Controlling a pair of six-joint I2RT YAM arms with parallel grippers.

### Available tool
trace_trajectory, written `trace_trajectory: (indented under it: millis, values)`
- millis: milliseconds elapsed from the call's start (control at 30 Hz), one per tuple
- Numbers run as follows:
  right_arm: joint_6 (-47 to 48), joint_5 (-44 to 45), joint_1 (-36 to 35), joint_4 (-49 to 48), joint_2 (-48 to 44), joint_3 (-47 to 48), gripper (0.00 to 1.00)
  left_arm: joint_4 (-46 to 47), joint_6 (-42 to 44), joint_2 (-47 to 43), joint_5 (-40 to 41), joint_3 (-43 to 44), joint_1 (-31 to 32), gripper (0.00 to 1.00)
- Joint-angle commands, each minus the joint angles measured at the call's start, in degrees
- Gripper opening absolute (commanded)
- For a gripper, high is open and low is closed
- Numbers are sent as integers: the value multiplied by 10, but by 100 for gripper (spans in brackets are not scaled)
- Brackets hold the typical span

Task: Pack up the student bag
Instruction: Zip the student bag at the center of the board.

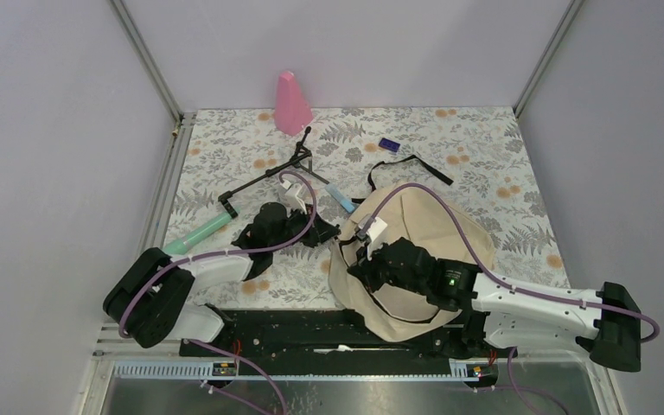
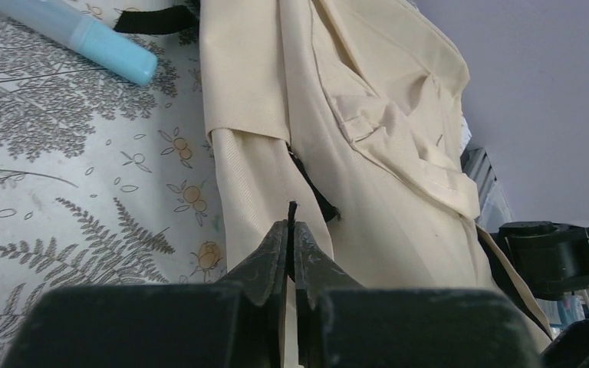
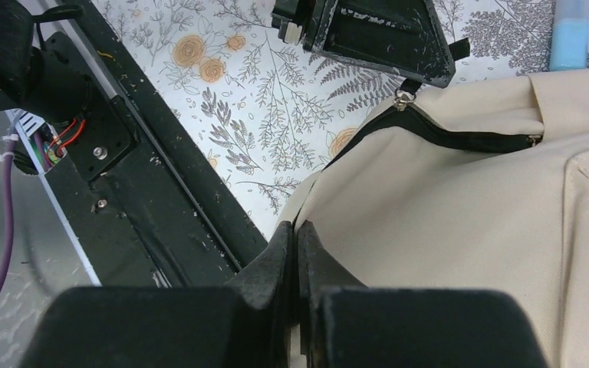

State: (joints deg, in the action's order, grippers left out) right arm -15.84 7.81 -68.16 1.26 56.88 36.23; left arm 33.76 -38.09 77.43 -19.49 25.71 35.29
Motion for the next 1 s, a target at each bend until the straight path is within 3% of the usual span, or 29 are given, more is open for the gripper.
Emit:
trace_trajectory:
  millis: [0,300,667,967]
  values:
    - [-6,-76,-12,-17,-53,19,0,36,14,25,52,28,-13,0]
    - [-10,-144,-19,-6,-37,48,0,56,19,74,33,69,-11,0]
    - [18,-138,-22,5,-80,120,0,49,32,148,20,145,-11,0]
    - [-3,-177,-23,-29,-82,122,0,-22,85,201,58,245,-12,0]
